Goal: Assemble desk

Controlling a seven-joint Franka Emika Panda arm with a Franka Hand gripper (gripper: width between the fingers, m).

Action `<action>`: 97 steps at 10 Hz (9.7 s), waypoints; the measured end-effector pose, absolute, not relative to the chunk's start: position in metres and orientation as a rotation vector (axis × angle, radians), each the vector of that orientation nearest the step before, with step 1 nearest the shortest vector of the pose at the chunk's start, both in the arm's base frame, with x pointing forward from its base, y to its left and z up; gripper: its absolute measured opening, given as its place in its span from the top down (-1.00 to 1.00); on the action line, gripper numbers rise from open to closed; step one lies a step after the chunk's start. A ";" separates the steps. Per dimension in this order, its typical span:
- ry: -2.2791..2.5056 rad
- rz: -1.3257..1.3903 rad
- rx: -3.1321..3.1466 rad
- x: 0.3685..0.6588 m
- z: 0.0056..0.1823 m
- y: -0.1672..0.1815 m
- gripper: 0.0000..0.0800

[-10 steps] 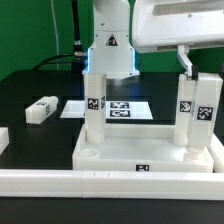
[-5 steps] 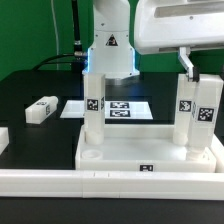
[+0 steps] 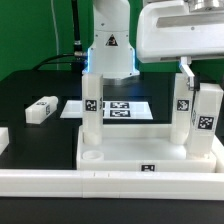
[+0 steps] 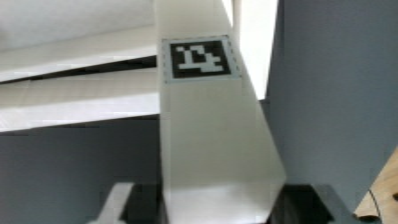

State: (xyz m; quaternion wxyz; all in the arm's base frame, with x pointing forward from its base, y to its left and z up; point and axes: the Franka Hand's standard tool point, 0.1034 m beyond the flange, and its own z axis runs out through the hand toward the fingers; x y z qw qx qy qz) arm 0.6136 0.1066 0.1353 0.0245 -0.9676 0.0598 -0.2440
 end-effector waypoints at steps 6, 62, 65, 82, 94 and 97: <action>0.171 -0.763 -3.001 0.615 0.135 0.100 -0.58; 0.518 -0.109 -3.032 0.611 0.119 0.108 -0.62; 0.256 -0.118 -3.079 0.611 0.119 0.106 -0.62; 1.073 -0.096 -2.867 0.611 0.117 0.101 0.28; 1.996 -0.016 -2.287 0.609 0.117 0.110 -0.38; 1.695 -0.044 -2.521 0.610 0.117 0.111 -0.61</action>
Offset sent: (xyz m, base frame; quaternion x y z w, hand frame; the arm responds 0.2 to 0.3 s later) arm 0.0000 0.0000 0.0000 0.0000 0.0000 0.0000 1.0000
